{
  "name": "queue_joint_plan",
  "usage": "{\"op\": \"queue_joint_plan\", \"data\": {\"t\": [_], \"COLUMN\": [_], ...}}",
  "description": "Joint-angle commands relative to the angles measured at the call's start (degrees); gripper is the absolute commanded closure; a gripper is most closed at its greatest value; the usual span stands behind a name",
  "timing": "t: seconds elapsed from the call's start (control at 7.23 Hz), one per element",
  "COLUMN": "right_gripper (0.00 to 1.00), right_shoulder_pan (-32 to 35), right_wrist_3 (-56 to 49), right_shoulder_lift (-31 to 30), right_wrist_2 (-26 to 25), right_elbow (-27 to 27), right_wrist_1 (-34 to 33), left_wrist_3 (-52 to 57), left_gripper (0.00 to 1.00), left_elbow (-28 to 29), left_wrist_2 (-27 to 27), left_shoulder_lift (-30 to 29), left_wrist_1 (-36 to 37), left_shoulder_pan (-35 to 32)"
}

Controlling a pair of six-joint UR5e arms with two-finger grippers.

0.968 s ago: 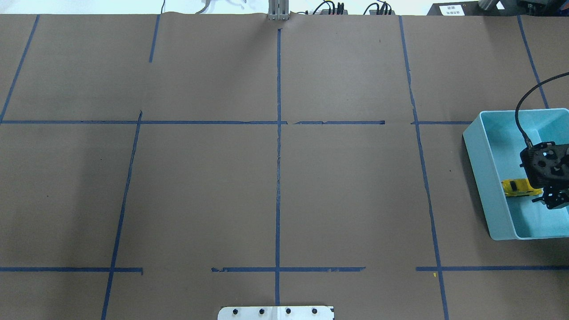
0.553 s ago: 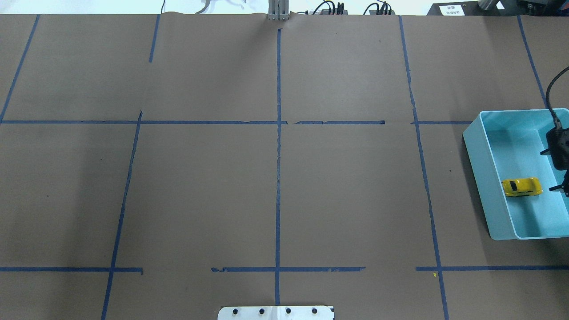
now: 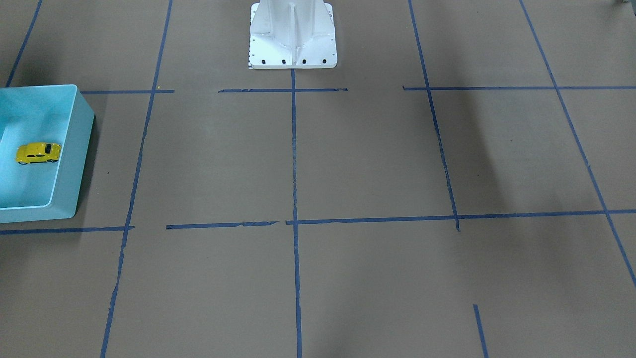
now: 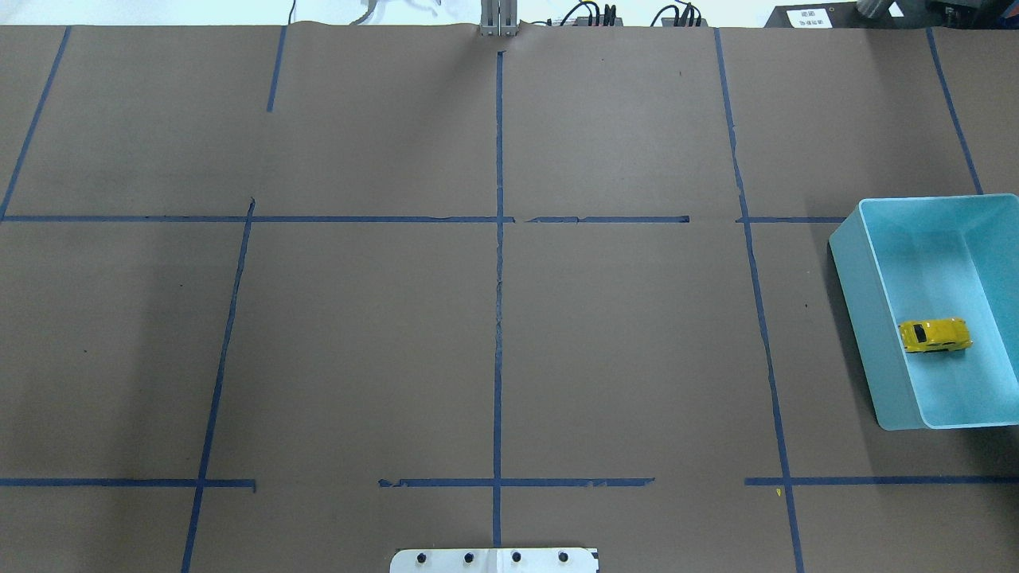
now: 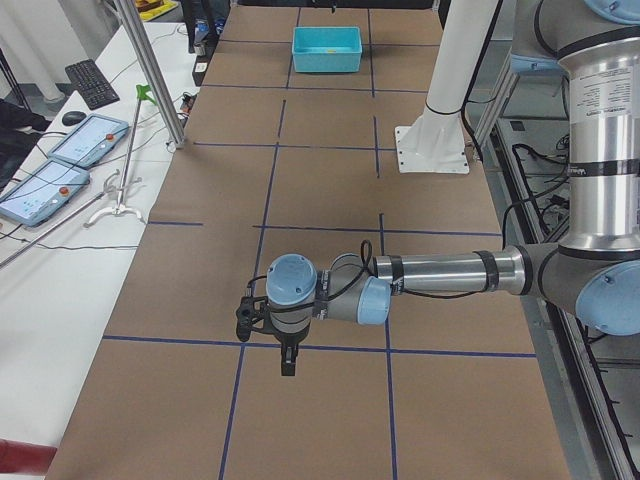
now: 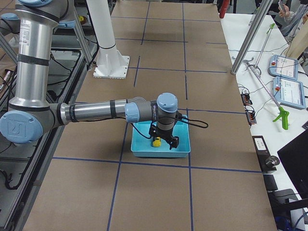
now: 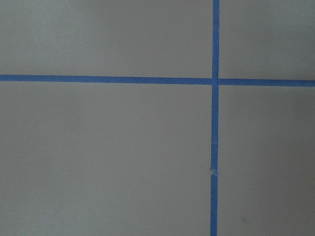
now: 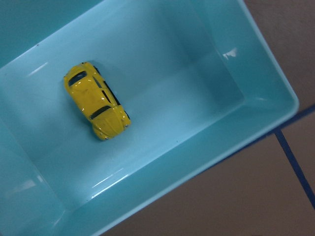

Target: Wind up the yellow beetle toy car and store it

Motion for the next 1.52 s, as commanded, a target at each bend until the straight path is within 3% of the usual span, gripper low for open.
{"op": "queue_joint_plan", "data": {"t": [0.0,0.41,1.38], "right_gripper": [0.00,0.00,0.00], "right_shoulder_pan": [5.5,8.4,9.4], "right_wrist_3": [20.7,44.1,44.5], "right_shoulder_lift": [-0.2,-4.1,-4.2], "right_wrist_2": [2.4,2.0,2.4], "right_elbow": [-0.2,-0.4,-1.0], "right_wrist_1": [-3.3,-3.1,-2.7], "left_wrist_3": [0.0,0.0,-0.1], "left_gripper": [0.00,0.00,0.00], "left_elbow": [0.0,-0.1,-0.9], "left_wrist_2": [0.0,0.0,-0.1], "left_shoulder_lift": [0.1,0.1,-0.2], "left_wrist_1": [0.0,0.0,0.0], "left_shoulder_pan": [0.0,0.0,0.0]}}
